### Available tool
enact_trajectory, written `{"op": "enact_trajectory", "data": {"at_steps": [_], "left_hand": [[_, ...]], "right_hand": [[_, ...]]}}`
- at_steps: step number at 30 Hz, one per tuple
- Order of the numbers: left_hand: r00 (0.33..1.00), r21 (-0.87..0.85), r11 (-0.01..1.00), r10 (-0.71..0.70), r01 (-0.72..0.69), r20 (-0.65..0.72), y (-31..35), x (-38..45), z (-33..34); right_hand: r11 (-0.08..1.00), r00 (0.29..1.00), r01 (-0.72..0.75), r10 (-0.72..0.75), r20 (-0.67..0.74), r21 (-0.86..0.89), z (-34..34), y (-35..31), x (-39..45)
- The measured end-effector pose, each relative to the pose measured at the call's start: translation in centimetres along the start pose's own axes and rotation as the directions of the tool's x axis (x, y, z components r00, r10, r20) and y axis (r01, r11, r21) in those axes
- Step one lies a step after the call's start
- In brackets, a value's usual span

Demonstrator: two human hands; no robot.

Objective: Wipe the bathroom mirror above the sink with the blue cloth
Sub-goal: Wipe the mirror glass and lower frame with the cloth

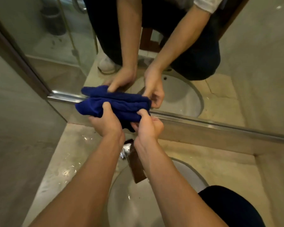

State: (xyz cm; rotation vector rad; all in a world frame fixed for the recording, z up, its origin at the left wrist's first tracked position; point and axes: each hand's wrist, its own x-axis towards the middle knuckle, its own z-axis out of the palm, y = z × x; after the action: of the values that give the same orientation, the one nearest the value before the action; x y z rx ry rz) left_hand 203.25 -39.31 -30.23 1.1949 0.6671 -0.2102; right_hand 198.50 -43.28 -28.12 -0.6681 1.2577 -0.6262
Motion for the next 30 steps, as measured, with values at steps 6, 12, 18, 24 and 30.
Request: {"op": "enact_trajectory", "data": {"at_steps": [6, 12, 18, 24, 30], "left_hand": [[0.905, 0.2, 0.927, -0.359, 0.318, 0.226, -3.5, -6.5, 3.4], [0.943, 0.139, 0.971, -0.226, 0.197, 0.244, -0.4, -3.0, 0.1], [0.994, 0.028, 0.994, -0.101, 0.102, -0.051, -0.4, -1.2, 0.9], [0.986, -0.022, 0.99, -0.143, 0.142, -0.09, -3.1, -6.0, 4.3], [0.9, 0.19, 0.916, -0.388, 0.354, 0.195, -8.1, -11.0, 5.9]], "right_hand": [[0.995, 0.972, 0.044, -0.062, -0.225, -0.086, -8.1, -6.3, 4.3], [0.998, 0.996, -0.066, 0.066, -0.056, 0.003, -4.3, -3.9, 1.2], [0.974, 0.993, -0.111, 0.114, 0.005, -0.197, -1.0, -2.2, 0.1], [0.964, 0.995, -0.027, 0.002, -0.097, -0.264, -4.9, -5.5, 2.3], [0.991, 0.98, -0.007, -0.019, -0.197, -0.13, -12.8, -10.3, 6.7]]}}
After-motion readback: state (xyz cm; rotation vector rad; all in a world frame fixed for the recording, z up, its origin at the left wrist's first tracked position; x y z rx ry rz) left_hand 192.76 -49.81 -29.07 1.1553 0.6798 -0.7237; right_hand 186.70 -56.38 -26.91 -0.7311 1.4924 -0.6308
